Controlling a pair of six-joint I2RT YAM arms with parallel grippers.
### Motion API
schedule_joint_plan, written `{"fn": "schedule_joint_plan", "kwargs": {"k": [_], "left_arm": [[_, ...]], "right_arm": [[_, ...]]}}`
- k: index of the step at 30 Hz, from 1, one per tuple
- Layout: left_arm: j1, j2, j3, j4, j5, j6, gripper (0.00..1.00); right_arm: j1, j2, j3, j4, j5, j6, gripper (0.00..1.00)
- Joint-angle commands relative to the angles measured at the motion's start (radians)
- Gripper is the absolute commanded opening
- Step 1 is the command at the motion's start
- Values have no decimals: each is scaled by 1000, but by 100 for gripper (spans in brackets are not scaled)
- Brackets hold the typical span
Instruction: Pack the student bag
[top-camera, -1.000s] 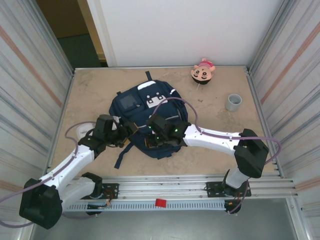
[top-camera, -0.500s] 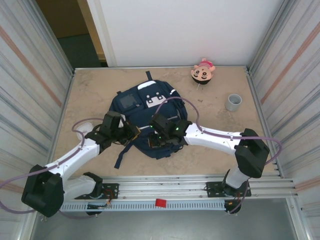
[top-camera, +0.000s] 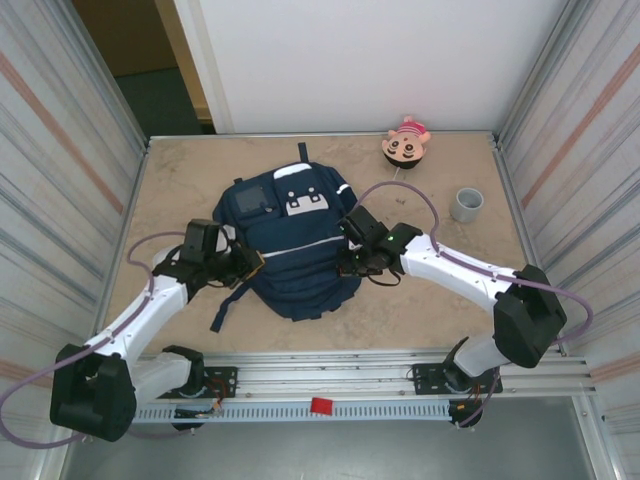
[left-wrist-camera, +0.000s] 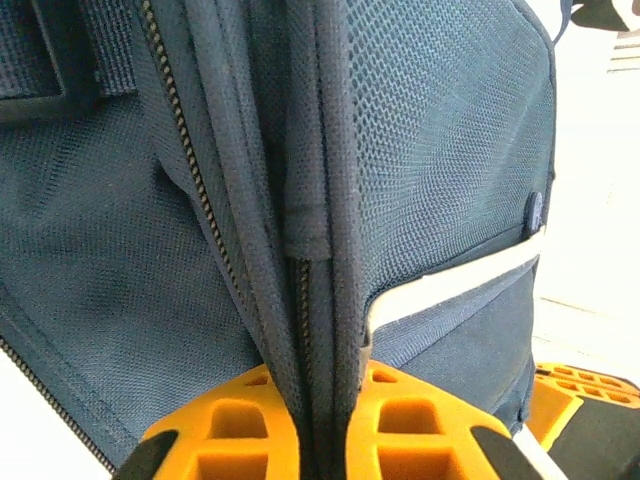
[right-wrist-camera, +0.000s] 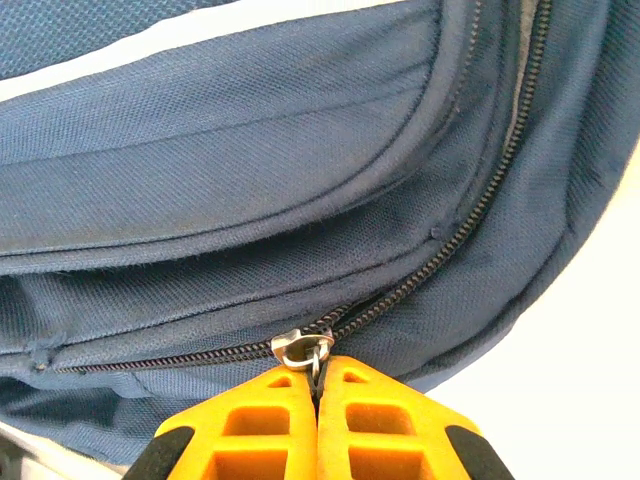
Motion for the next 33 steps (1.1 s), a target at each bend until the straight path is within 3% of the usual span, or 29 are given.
{"fn": "schedule_joint_plan", "kwargs": {"k": [1,4,6,10,14,19,24,29,30,33], "left_arm": [[17,-63,51,-95,-56,109,34],[-48,-135,52,-99,-121,196,61],[-113,-182,49,-87,-187,299,69],[-264,-229,51,-5,-255,662,75],[-378,-160,77,33,-265,1001,81],[-409,35,174,37,-249,1228,85],[-427,204,245,98,-168,1300,86],[-487,334,292,131,-168,1354,84],[-497,356,299,137,-179,1364,79],[-508,388,307,143,-213,1368,46]], "right_arm": [[-17,-58,-21,59,-74,-53,0],[-24,-62,-24,81,-111,-41,0],[-25,-63,-26,85,-115,-34,0],[-28,-67,-29,98,-125,-23,0],[-32,-62,-33,99,-136,-23,0],[-32,-63,-55,114,-141,-16,0],[-36,-59,-57,136,-151,-11,0],[-37,-66,-56,138,-158,-11,0],[-39,-70,-57,138,-159,-10,0],[-53,-83,-63,124,-147,-5,0]]}}
